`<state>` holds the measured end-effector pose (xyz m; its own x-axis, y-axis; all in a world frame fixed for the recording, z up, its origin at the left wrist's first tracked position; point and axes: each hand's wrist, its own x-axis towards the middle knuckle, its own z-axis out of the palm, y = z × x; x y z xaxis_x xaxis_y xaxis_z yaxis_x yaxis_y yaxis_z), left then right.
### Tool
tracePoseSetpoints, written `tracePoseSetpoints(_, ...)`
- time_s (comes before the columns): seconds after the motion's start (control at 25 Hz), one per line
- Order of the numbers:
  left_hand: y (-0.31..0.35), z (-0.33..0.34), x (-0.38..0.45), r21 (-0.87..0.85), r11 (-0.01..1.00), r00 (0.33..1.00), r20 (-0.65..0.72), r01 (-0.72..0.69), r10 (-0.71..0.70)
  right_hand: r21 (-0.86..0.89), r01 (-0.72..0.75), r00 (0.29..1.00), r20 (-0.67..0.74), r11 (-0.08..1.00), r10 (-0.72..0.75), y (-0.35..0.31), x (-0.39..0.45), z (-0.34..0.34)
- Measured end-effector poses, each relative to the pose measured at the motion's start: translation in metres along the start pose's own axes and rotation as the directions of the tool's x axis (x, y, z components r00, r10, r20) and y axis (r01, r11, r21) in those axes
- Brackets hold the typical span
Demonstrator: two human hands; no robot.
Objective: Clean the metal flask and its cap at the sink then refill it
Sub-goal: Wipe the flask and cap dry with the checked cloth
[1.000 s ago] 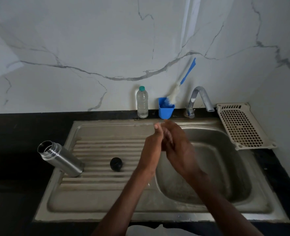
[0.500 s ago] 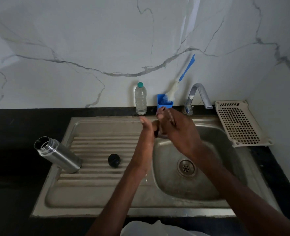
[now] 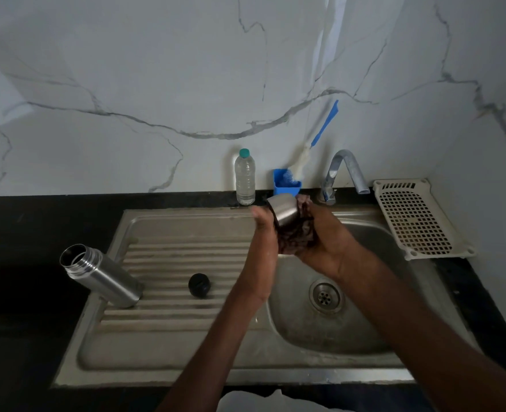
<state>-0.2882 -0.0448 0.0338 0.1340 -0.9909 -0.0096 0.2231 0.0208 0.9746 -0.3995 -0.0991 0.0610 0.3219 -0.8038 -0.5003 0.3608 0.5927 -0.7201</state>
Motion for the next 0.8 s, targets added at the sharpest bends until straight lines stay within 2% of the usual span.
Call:
tracePoseSetpoints(0.08,0.001,-0.002,-0.004,0.193,0.98,0.997,0.068,-0.038,0.025,0.138,0.017,1.0,-0.008,0.99,-0.016,0.017,-0.005,0.006)
tracePoseSetpoints(0.12,-0.002,-0.005,0.001,0.292,0.954,0.995,0.093,-0.069,0.044,0.105,0.135,0.99,-0.045,0.985,-0.131,0.03,-0.004,0.009)
tracePoseSetpoints(0.16,-0.001,-0.003,0.006,0.306,0.952,0.996,0.087,-0.025,-0.002,-0.073,0.352,0.933,-0.048,0.933,-0.355,0.044,-0.004,0.01)
tracePoseSetpoints(0.2,0.0,-0.004,0.007,0.281,0.96,0.995,0.093,0.012,-0.04,-0.375,0.554,0.802,0.0,0.743,-0.597,0.055,-0.006,0.01)
tracePoseSetpoints(0.24,-0.001,-0.006,0.007,0.202,0.978,0.991,0.117,0.046,-0.071,-0.616,0.639,0.642,0.096,0.461,-0.761,0.06,-0.005,0.004)
tracePoseSetpoints(0.28,0.0,-0.009,0.007,0.121,0.989,0.988,0.12,0.087,-0.102,-0.721,0.666,0.514,0.259,0.19,-0.818,0.056,-0.002,-0.004)
tracePoseSetpoints(0.32,0.002,-0.012,0.004,0.056,0.992,0.987,0.116,0.109,-0.115,-0.748,0.662,0.475,0.37,0.048,-0.798,0.049,0.002,-0.008)
tracePoseSetpoints(0.36,0.003,-0.017,0.003,0.016,0.992,0.985,0.12,0.124,-0.125,-0.76,0.648,0.513,0.383,0.054,-0.768,0.04,0.003,-0.01)
tracePoseSetpoints(0.4,0.004,-0.019,0.003,-0.017,0.99,0.981,0.142,0.139,-0.135,-0.771,0.603,0.623,0.293,0.205,-0.726,0.029,0.0,-0.007)
tracePoseSetpoints(0.44,0.006,-0.022,0.001,-0.088,0.984,0.973,0.188,0.155,-0.136,-0.72,0.515,0.753,0.12,0.466,-0.647,0.018,-0.001,-0.004)
tracePoseSetpoints(0.48,0.008,-0.024,0.001,-0.179,0.969,0.967,0.221,0.168,-0.127,-0.588,0.394,0.86,-0.036,0.706,-0.509,0.011,-0.002,0.0)
tracePoseSetpoints(0.52,0.012,-0.025,0.002,-0.25,0.951,0.964,0.238,0.18,-0.12,-0.472,0.343,0.899,-0.087,0.812,-0.43,0.011,-0.003,0.005)
tracePoseSetpoints(0.56,0.015,-0.024,0.003,-0.31,0.929,0.961,0.246,0.204,-0.129,-0.445,0.405,0.875,-0.064,0.799,-0.479,0.017,-0.008,0.009)
tracePoseSetpoints(0.6,0.016,-0.023,0.003,-0.297,0.932,0.963,0.232,0.206,-0.139,-0.498,0.515,0.805,0.001,0.698,-0.593,0.028,-0.012,0.011)
tracePoseSetpoints(0.64,0.02,-0.02,0.001,-0.226,0.954,0.966,0.211,0.196,-0.149,-0.593,0.615,0.706,0.121,0.52,-0.698,0.043,-0.017,0.012)
tracePoseSetpoints(0.72,0.018,-0.016,-0.006,0.023,0.993,0.98,0.16,0.119,-0.121,-0.745,0.658,0.553,0.383,0.106,-0.74,0.054,-0.018,0.004)
tracePoseSetpoints(0.76,0.012,-0.016,0.0,0.117,0.99,0.986,0.134,0.078,-0.094,-0.772,0.635,0.553,0.445,0.011,-0.704,0.044,-0.012,0.0)
tracePoseSetpoints(0.8,0.009,-0.018,0.002,0.169,0.986,0.988,0.149,0.006,-0.032,-0.818,0.574,0.614,0.403,0.033,-0.679,0.027,-0.013,0.001)
